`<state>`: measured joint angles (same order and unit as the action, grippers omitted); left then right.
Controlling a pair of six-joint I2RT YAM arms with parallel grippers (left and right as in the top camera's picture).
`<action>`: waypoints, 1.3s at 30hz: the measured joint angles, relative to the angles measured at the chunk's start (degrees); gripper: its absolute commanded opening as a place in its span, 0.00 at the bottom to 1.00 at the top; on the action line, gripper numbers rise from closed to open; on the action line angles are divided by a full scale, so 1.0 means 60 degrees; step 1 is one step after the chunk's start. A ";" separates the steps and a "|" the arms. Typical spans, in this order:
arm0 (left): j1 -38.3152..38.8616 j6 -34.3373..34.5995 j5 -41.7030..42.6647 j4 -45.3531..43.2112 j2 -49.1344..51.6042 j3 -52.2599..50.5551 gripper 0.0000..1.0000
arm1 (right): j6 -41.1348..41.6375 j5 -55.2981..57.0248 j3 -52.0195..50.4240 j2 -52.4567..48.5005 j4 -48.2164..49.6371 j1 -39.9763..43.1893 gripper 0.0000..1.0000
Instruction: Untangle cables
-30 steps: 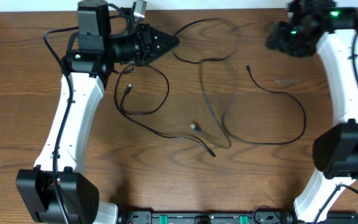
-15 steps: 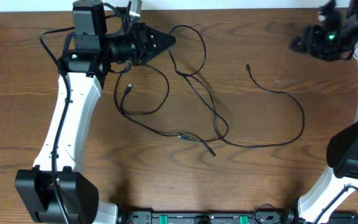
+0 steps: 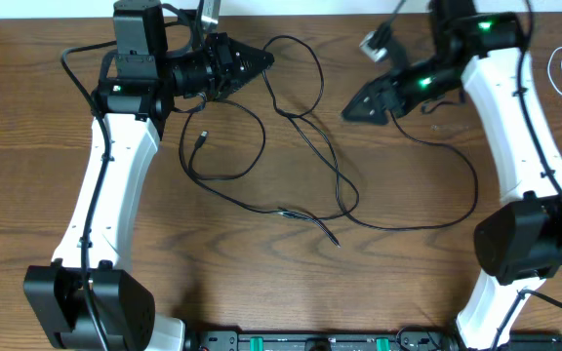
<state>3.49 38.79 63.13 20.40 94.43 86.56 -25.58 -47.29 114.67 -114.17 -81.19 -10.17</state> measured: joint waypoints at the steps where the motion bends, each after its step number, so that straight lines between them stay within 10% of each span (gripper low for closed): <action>1: 0.0000 0.0004 -0.0051 -0.0004 0.0000 0.0000 0.07 | -0.0117 0.0106 0.0000 0.0000 -0.0124 -0.0138 0.79; 15: -0.0291 0.0069 -0.0372 -0.0087 0.0000 0.0004 0.07 | -0.0299 0.2346 -0.1410 0.0000 0.0404 -0.1960 0.73; 18: -0.0557 0.0106 -0.0368 -0.0091 0.0000 0.0004 0.07 | 0.0051 0.2823 -0.2233 0.0000 0.0943 -0.2084 0.54; 22: -0.0703 0.0160 -0.0368 -0.0091 0.0000 0.0000 0.07 | 0.0521 0.3231 -0.2728 -0.0022 0.1147 -0.2022 0.02; 39: -0.0688 -0.0962 -0.0382 0.1104 0.0000 0.0007 0.07 | 0.2153 0.3781 0.1545 0.0976 0.1275 -0.1188 0.01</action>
<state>-0.64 33.01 60.84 27.03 94.43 86.61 -12.67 -24.60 123.94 -108.31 -73.54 -17.30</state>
